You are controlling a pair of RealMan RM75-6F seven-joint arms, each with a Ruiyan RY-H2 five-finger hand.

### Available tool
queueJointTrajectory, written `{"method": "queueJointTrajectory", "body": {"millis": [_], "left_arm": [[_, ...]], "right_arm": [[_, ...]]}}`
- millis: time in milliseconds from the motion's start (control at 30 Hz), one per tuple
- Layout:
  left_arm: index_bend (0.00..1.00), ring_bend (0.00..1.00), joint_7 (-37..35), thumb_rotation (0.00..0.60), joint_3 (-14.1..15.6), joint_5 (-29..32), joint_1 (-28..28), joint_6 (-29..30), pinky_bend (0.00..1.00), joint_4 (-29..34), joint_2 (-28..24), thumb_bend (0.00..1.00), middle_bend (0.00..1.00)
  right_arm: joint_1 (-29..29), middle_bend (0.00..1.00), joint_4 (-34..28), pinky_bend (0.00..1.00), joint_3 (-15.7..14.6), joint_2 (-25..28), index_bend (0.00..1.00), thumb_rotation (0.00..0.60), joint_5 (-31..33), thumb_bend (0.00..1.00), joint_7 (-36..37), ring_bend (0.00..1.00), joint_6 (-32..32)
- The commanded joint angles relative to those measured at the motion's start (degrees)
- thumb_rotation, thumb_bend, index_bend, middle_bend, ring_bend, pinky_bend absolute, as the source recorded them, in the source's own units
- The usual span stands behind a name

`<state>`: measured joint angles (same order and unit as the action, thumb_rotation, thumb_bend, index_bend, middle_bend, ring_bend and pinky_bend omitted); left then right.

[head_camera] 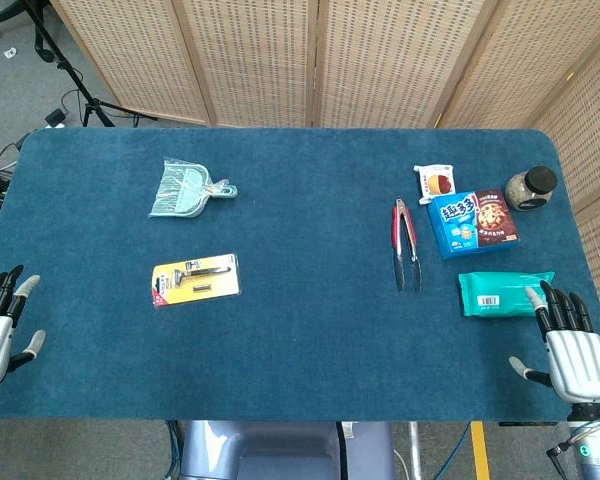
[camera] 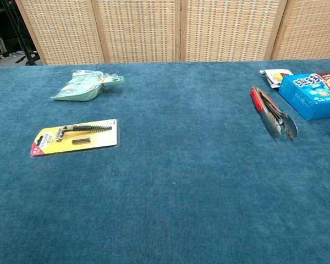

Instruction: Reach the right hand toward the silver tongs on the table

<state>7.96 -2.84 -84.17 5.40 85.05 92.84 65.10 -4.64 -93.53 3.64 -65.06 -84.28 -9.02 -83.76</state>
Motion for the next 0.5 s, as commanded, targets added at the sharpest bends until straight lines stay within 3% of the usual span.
{"method": "queueJointTrajectory", "body": {"millis": [33,500], "left_arm": [[0.0,0.0,0.03,0.6,0.01,0.03,-0.02,0.0,0.04,-0.02,0.01,0.33,0.0],[0.0,0.0,-0.33,0.6,0.03,-0.14,0.09,-0.13,0.04,-0.03,-0.01,0.33,0.0]], "right_arm": [[0.0,0.0,0.01,0.0,-0.01,0.01,0.0,0.6,-0.02,0.01,0.01,0.0,0.0],[-0.11,0.0,-0.07,0.0,-0.07,0.06,0.0,0.6,-0.22,0.03,0.57,0.0,0.2]]}}
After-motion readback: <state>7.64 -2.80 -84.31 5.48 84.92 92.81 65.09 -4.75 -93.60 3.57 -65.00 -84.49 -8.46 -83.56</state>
